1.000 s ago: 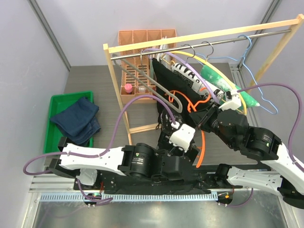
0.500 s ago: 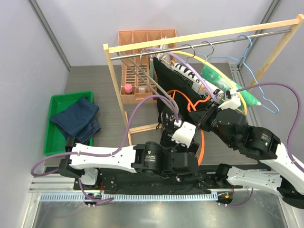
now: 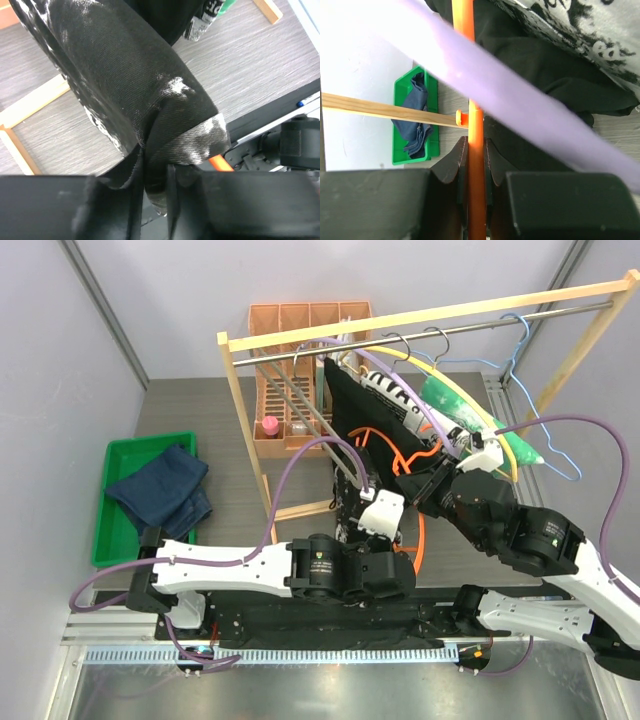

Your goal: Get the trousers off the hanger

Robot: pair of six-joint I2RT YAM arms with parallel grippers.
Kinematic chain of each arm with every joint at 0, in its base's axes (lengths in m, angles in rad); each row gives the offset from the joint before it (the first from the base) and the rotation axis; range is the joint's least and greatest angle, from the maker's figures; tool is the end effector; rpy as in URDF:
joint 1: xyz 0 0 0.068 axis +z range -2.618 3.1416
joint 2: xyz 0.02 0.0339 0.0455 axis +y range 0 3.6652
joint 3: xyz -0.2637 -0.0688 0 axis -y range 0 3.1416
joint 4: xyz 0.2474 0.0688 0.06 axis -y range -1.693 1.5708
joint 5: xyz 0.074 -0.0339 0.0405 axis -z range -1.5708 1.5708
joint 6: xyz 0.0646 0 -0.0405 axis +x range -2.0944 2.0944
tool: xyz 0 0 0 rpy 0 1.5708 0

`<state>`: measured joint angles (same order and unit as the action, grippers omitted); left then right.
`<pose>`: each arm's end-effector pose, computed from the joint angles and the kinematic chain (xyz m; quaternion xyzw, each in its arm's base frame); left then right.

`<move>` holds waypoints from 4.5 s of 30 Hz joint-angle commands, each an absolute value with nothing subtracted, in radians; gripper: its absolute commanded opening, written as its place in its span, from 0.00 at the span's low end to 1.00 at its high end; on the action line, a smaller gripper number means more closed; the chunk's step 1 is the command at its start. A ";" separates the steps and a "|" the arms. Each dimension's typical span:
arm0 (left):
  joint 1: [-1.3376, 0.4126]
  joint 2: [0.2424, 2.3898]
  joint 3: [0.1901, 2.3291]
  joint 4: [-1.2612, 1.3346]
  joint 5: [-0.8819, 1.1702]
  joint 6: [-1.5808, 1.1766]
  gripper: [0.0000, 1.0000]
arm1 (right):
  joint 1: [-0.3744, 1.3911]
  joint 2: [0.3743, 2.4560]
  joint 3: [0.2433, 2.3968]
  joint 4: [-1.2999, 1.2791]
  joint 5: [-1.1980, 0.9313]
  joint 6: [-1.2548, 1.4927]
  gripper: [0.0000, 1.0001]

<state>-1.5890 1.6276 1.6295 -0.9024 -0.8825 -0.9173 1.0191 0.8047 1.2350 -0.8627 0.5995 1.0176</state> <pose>0.0434 -0.3546 0.3471 0.1488 0.8525 -0.1566 0.4760 0.1110 0.1109 0.4079 0.1585 0.8049 0.3078 0.4819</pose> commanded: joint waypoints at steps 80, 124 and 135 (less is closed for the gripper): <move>-1.740 1.105 1.689 -1.044 -1.134 -0.532 0.00 | 1.022 0.531 0.930 -0.772 0.572 0.614 0.01; -1.085 0.722 1.339 -0.933 -0.646 -0.578 0.00 | 1.022 0.456 0.848 -0.753 0.520 0.646 0.01; -1.086 0.842 1.698 -1.028 -0.512 -0.384 0.00 | 1.022 0.465 0.847 -0.723 0.506 0.655 0.01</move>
<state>-1.0904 0.7738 1.5524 -1.1183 -0.5541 -0.4881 1.0245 0.4625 0.8410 -0.7837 0.5064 0.6392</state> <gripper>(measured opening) 0.053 0.169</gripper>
